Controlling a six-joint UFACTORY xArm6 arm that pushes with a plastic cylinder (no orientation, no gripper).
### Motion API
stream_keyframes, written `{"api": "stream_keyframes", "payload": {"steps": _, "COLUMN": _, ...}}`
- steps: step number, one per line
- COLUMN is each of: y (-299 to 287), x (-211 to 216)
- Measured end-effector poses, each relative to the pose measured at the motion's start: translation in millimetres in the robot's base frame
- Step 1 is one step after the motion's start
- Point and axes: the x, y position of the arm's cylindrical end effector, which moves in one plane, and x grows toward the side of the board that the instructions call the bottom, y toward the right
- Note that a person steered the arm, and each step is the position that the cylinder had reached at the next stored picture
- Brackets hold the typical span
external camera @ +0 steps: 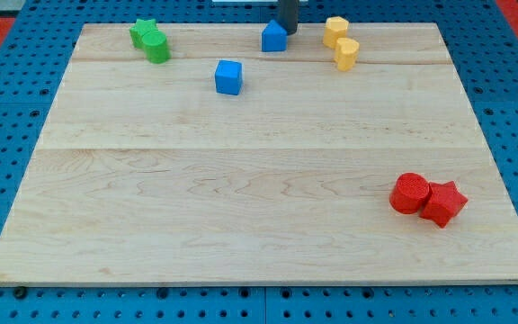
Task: Slide the blue triangle closer to the blue cube
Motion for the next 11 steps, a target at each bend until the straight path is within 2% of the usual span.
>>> {"api": "stream_keyframes", "payload": {"steps": 1, "y": -8.3, "x": 21.2}}
{"api": "stream_keyframes", "payload": {"steps": 3, "y": -34.1, "x": -14.5}}
{"api": "stream_keyframes", "payload": {"steps": 6, "y": -61.3, "x": 24.3}}
{"api": "stream_keyframes", "payload": {"steps": 7, "y": -48.8, "x": 38.1}}
{"api": "stream_keyframes", "payload": {"steps": 8, "y": -30.5, "x": 0.5}}
{"api": "stream_keyframes", "payload": {"steps": 9, "y": 15.6, "x": 20.1}}
{"api": "stream_keyframes", "payload": {"steps": 10, "y": -2.1, "x": 51.7}}
{"api": "stream_keyframes", "payload": {"steps": 11, "y": -50.4, "x": 51.9}}
